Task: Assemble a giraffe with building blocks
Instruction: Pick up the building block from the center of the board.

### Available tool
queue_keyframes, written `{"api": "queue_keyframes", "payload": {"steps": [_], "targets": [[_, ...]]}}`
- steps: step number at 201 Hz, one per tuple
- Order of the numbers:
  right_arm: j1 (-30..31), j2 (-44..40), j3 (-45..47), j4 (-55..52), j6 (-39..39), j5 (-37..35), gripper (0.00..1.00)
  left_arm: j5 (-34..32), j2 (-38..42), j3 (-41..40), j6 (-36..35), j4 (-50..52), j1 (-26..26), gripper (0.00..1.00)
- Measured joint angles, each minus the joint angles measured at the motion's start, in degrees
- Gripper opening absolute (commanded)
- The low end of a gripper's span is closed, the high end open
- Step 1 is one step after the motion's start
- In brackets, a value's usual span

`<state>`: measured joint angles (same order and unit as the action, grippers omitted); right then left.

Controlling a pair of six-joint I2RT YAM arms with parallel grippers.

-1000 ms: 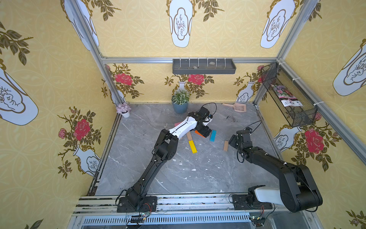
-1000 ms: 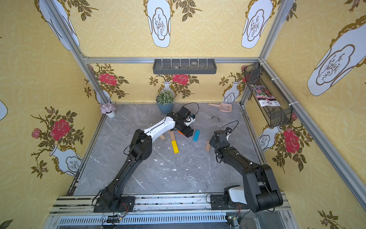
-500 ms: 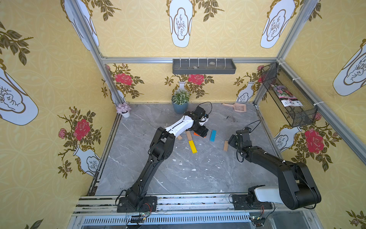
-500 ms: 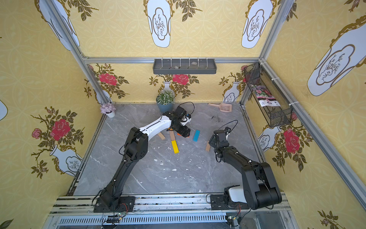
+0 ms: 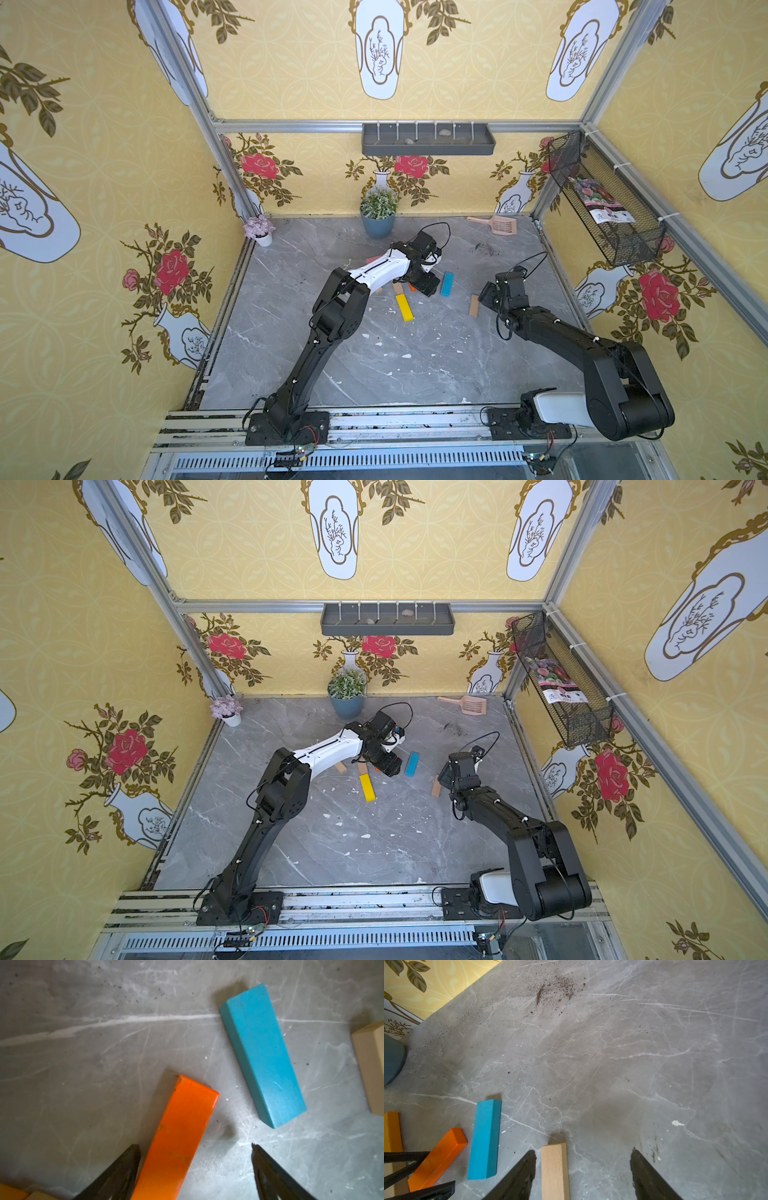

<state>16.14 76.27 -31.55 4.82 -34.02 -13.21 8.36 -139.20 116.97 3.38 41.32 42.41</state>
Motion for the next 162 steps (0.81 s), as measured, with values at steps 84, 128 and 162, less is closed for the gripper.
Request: {"api": "queue_keyframes", "payload": {"steps": [84,128,162], "targets": [[-0.1,-0.5,0.0,0.0,0.0,-0.7,0.72,-9.3,0.1,-1.3,-3.6,-1.0,3.3,0.30],[-0.2,-0.3,0.0,0.0,0.1,-0.7,0.72,-14.4,3.4,-6.9,-6.8,-4.2,5.6,0.12],[-0.4,-0.2,0.0,-0.1,0.2,-0.8,0.72,-16.8,7.9,-13.9,-11.0,-6.6,8.0,0.00]]}}
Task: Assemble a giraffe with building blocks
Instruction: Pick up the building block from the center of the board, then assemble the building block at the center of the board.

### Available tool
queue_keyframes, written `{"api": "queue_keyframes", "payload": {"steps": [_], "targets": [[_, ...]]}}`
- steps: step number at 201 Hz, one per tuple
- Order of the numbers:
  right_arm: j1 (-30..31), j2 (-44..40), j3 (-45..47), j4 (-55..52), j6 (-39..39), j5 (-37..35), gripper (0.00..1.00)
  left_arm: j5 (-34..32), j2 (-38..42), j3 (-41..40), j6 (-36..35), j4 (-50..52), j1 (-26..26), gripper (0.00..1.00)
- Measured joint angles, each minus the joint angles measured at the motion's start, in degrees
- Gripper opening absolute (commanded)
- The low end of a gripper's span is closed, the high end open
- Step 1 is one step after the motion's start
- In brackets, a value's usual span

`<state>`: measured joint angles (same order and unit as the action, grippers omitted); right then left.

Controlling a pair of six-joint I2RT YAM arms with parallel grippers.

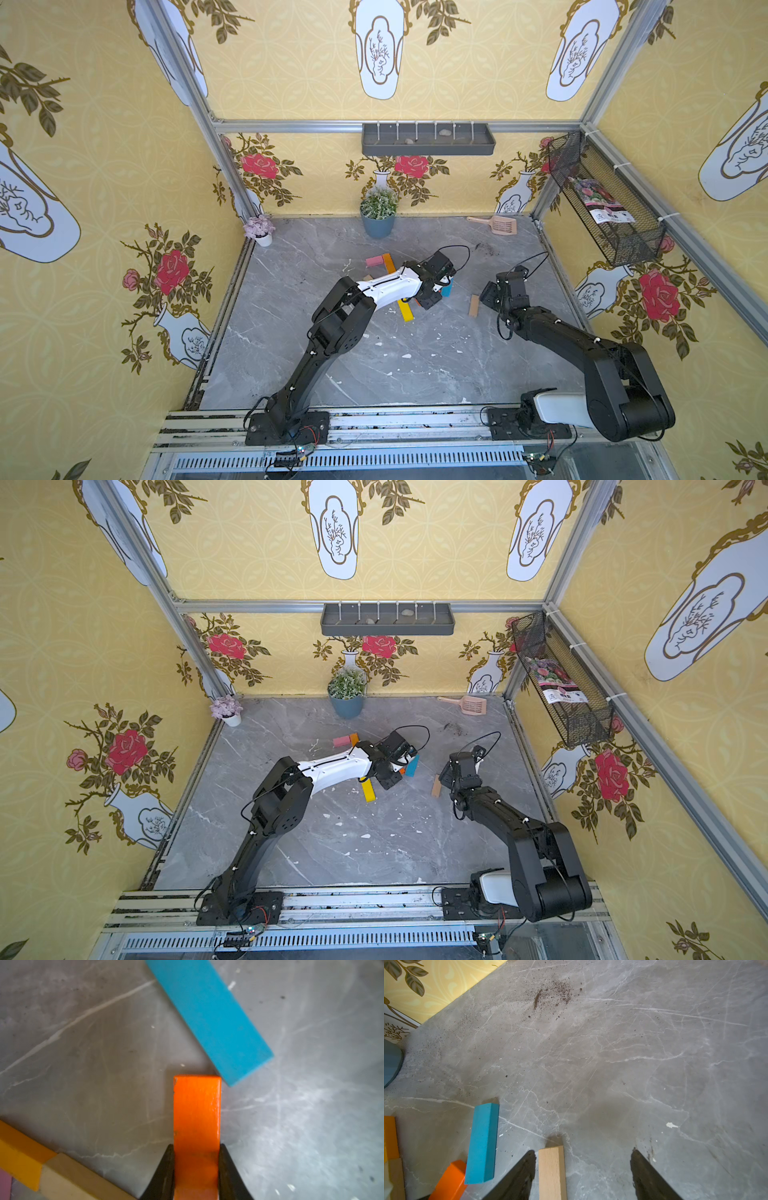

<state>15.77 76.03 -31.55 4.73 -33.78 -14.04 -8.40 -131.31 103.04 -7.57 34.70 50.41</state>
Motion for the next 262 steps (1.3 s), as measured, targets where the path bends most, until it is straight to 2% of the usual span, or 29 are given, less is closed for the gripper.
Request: {"api": "queue_keyframes", "payload": {"steps": [45,95,123,176,262], "targets": [[-0.2,-0.2,0.0,-0.1,0.0,0.0,0.73,0.0,-0.5,2.3,-1.0,0.7,-0.7,0.04],[-0.4,-0.8,0.2,-0.2,0.0,-0.2,0.74,5.8,0.8,0.9,-4.4,2.0,-0.7,0.06],[-1.0,-1.9,0.7,-0.1,0.0,-0.4,0.74,10.4,3.3,0.7,-4.6,2.2,-1.6,0.07],[-1.5,-2.3,1.1,-0.1,0.0,-0.9,0.74,14.6,4.0,-2.0,-4.8,2.3,-1.9,0.06],[-1.7,-2.1,1.1,-0.1,0.0,-1.5,0.75,15.9,6.2,-7.9,-4.2,1.1,-1.9,0.06]]}}
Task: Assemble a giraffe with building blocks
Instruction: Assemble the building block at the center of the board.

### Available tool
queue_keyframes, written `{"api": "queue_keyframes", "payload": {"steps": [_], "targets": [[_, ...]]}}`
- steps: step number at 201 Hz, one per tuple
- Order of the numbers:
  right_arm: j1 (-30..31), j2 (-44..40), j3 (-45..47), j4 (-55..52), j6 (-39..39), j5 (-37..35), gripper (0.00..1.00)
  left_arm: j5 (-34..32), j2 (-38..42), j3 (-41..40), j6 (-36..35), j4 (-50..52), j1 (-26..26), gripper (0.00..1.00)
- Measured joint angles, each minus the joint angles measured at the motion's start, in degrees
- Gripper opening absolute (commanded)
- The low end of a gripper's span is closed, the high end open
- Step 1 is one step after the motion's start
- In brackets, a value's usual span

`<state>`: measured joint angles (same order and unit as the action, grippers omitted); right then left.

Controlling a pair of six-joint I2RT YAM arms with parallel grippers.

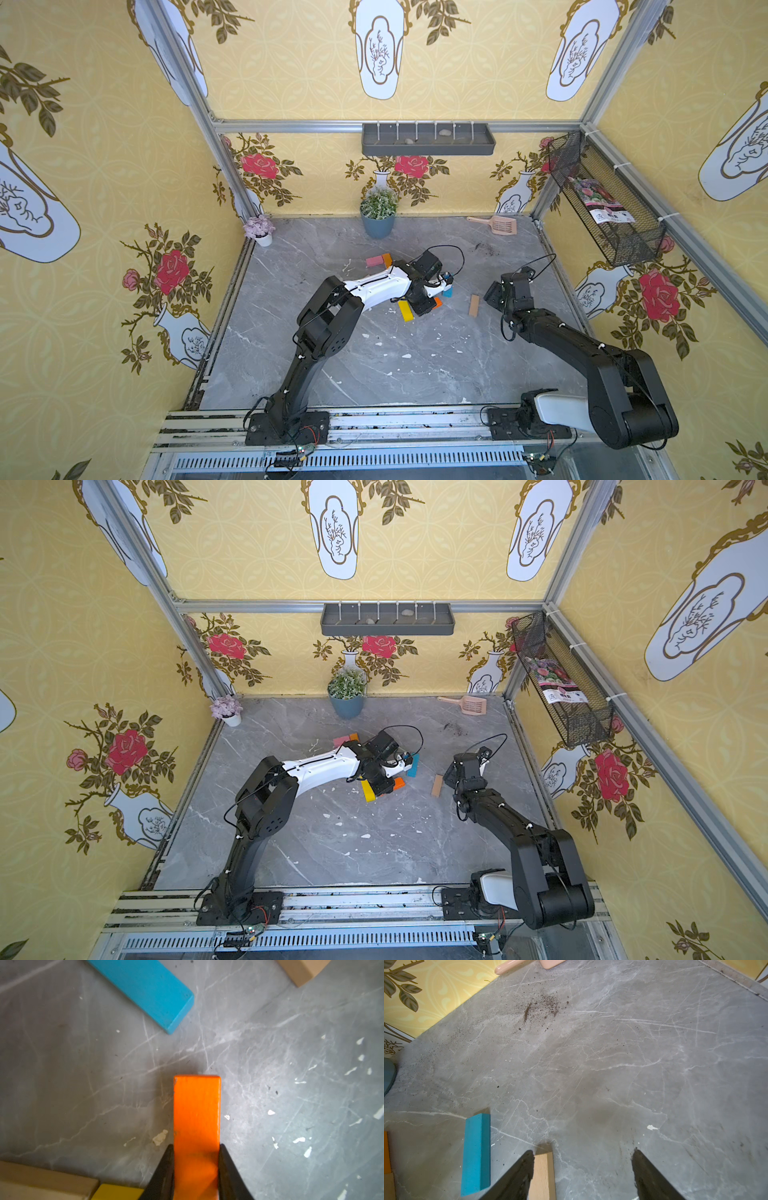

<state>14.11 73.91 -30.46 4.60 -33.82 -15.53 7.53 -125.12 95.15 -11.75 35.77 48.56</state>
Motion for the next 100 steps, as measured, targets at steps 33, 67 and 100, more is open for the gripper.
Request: {"api": "queue_keyframes", "payload": {"steps": [33,67,100], "targets": [[-0.1,0.1,0.0,0.0,0.0,0.0,0.75,0.0,0.0,-1.3,-0.8,-0.7,0.0,0.06],[-0.2,0.6,0.0,0.0,0.0,0.0,0.75,0.0,0.0,-1.5,-1.3,-1.6,0.0,0.06],[-0.3,0.7,0.0,0.0,0.0,0.0,0.75,0.0,-0.3,-1.4,-2.0,-1.9,0.0,0.07]]}}
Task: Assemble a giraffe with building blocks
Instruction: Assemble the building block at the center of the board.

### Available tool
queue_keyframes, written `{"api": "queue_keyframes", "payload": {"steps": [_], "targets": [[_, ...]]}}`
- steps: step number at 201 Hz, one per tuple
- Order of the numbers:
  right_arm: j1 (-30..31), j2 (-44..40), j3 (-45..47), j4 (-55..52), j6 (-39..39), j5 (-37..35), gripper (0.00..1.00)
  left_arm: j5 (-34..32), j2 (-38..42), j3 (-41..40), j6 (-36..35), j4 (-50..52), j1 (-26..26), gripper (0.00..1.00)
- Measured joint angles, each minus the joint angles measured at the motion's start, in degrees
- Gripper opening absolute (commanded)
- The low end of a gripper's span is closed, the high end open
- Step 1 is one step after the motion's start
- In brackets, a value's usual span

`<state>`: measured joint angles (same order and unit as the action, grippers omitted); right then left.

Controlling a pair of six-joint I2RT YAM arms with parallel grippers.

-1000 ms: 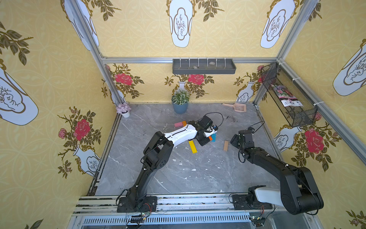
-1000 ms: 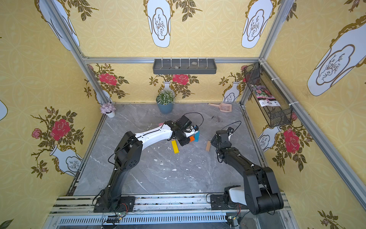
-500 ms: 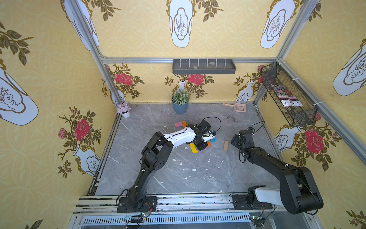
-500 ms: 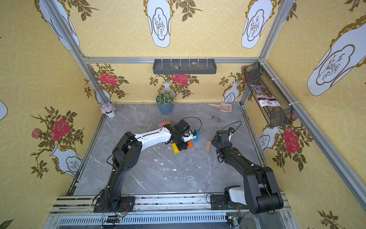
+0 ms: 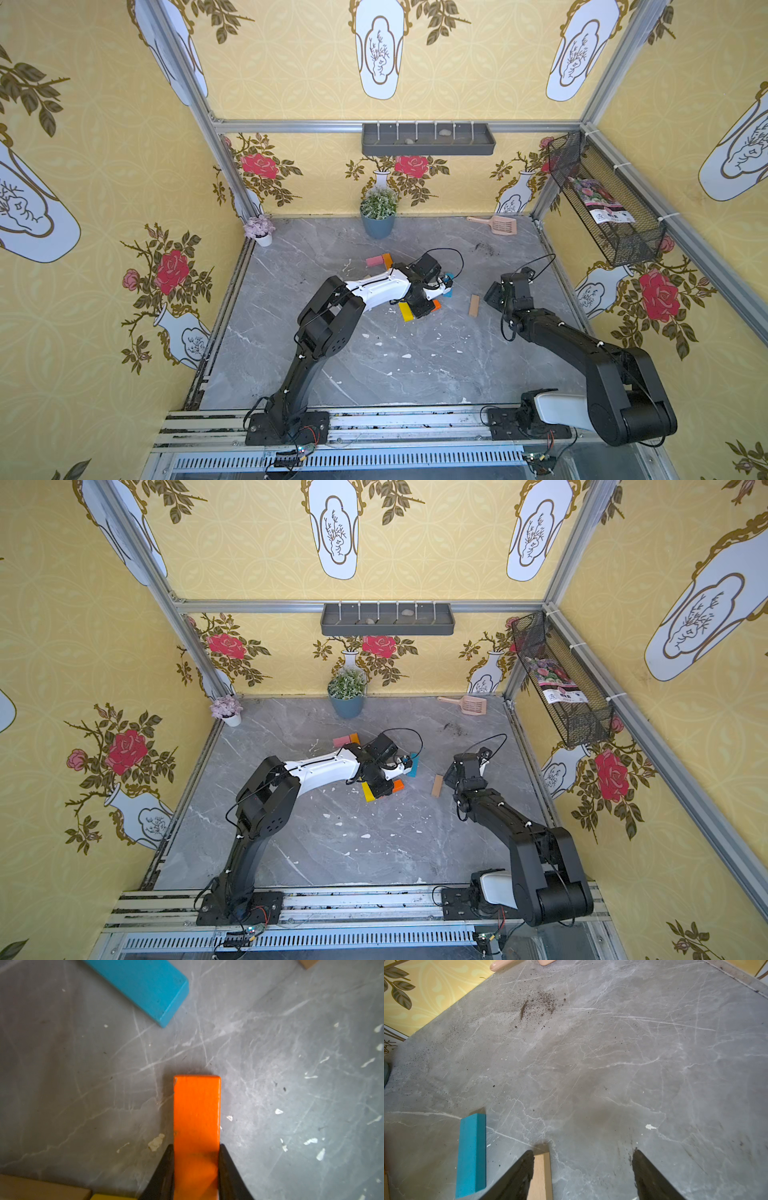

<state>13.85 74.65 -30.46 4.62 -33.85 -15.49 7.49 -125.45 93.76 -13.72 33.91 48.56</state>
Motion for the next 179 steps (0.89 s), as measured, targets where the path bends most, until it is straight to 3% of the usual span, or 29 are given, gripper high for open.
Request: {"api": "queue_keyframes", "payload": {"steps": [123,157,179], "targets": [[-0.2,0.5,0.0,0.0,0.0,0.6,0.75,0.0,-0.9,0.6,-2.3,0.2,-0.2,0.10],[-0.3,0.5,0.0,0.0,0.0,0.8,0.75,-0.7,-0.9,0.6,-2.3,0.2,-0.2,0.36],[-0.3,0.5,0.0,0.0,0.0,1.0,0.75,-2.0,-0.8,0.6,-1.8,0.0,-0.2,0.88]]}}
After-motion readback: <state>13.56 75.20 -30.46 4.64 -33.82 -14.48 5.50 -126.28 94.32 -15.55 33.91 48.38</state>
